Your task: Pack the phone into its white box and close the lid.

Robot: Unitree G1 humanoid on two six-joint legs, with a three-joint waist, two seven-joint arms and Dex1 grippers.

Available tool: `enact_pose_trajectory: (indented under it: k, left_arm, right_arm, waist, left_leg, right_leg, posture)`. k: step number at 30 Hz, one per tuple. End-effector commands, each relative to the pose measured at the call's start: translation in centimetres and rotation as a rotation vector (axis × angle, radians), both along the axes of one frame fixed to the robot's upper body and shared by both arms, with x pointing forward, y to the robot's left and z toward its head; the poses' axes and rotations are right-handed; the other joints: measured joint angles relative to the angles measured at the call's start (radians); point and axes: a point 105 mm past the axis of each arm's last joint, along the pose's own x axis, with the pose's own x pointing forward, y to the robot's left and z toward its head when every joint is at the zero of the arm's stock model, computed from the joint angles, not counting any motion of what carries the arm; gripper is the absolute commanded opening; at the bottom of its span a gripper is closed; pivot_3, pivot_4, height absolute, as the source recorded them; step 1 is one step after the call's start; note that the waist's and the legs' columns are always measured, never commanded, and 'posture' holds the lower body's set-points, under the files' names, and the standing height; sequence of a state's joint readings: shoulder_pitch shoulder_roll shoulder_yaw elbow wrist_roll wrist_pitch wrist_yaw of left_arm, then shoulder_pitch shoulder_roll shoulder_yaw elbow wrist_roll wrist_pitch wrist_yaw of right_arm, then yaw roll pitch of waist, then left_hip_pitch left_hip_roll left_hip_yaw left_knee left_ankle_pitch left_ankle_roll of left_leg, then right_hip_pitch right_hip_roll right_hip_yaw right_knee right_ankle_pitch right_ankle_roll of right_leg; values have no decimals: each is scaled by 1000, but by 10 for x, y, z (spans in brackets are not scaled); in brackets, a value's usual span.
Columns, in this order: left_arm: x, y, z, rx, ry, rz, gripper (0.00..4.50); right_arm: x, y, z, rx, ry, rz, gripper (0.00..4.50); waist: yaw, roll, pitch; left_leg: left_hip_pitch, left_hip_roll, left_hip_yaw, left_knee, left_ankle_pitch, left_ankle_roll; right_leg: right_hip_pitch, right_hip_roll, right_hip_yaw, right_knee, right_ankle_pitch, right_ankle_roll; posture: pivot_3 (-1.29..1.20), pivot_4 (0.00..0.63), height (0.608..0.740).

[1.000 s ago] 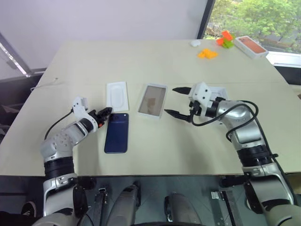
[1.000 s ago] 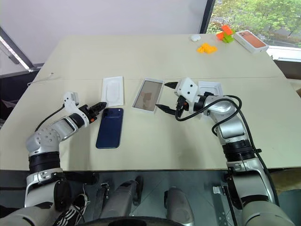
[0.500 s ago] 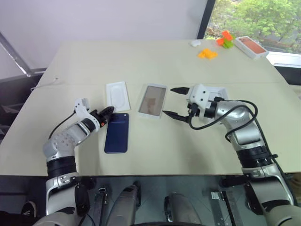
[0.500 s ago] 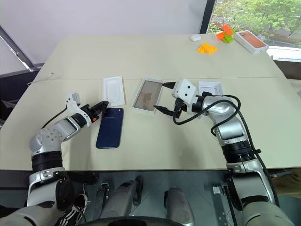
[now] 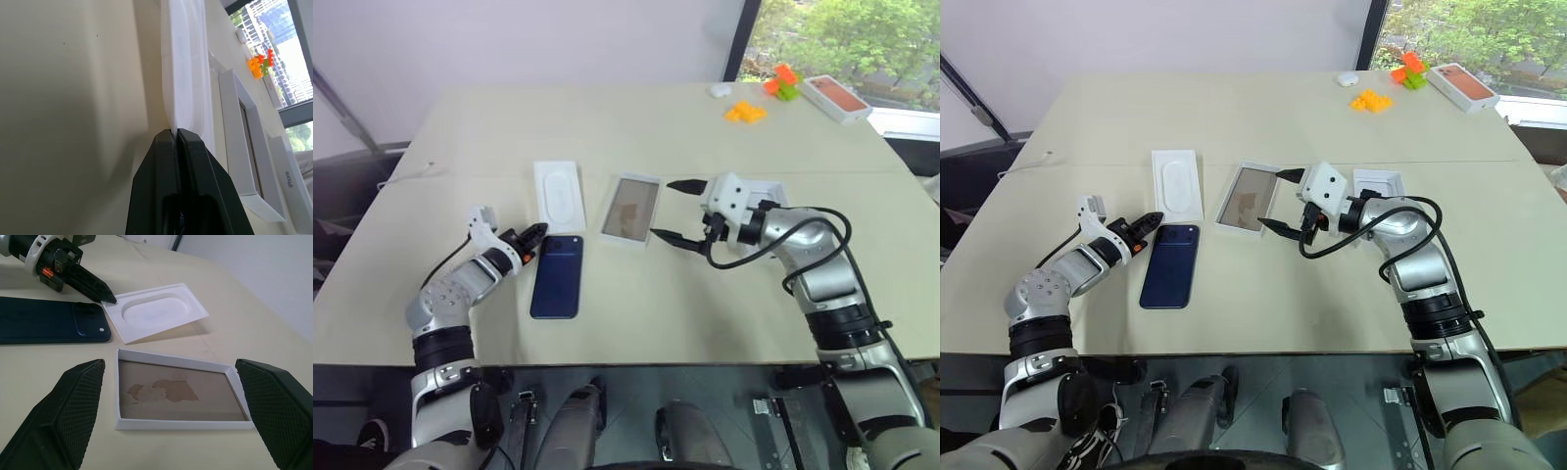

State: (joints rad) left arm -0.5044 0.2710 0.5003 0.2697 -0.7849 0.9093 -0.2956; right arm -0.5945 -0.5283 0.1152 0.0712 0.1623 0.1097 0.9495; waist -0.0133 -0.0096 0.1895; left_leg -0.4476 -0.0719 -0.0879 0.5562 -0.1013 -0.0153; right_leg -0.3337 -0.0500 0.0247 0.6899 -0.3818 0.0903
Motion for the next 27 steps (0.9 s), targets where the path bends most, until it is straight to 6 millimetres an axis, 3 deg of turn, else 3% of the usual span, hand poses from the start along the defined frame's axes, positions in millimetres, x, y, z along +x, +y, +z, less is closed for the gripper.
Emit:
enact_pose_trajectory:
  k: [1,5,12,16,22,27]
  left_arm:
    - [-1,5,8,-109,-5,13,45]
    - [-7,-1,29,-224,-39,-66,45]
    - [-7,-9,58,-238,-80,-144,45]
    - [1,-30,81,-233,-112,-226,45]
    - [13,-68,71,-63,-11,-300,45]
    - [11,-78,57,-4,83,-349,45]
  right_arm:
    - [-3,2,19,19,-69,21,4500]
    - [-2,-9,24,23,-77,23,4500]
    - [-3,-24,12,39,66,24,4500]
    - [3,-29,10,67,105,-23,4500]
    - [5,-29,10,62,76,-43,4500]
    - [4,-33,9,60,65,-64,4500]
  waist:
    - [0,0,0]
    - [-1,0,0]
    - [2,-2,1]
    - [2,-2,1]
    - [1,-2,1]
    - [-4,-2,1]
  left_leg:
    - [0,0,0,0,0,0]
    - [-1,0,0,0,0,0]
    - [-3,0,0,0,0,2]
    - [-3,0,-1,0,0,2]
    - [-5,0,0,0,1,2]
    - [-8,0,0,0,1,2]
  right_leg:
    - [0,0,0,0,0,0]
    - [-1,0,0,-1,0,0]
    - [-1,0,-1,-2,0,0]
    - [-1,0,-1,-2,0,0]
    - [1,0,-1,-3,0,0]
    - [-2,1,-1,-2,0,1]
  posture:
    - [0,150,740]
    - [0,150,740]
    - [0,150,740]
    - [0,150,740]
    - [0,150,740]
    - [0,150,740]
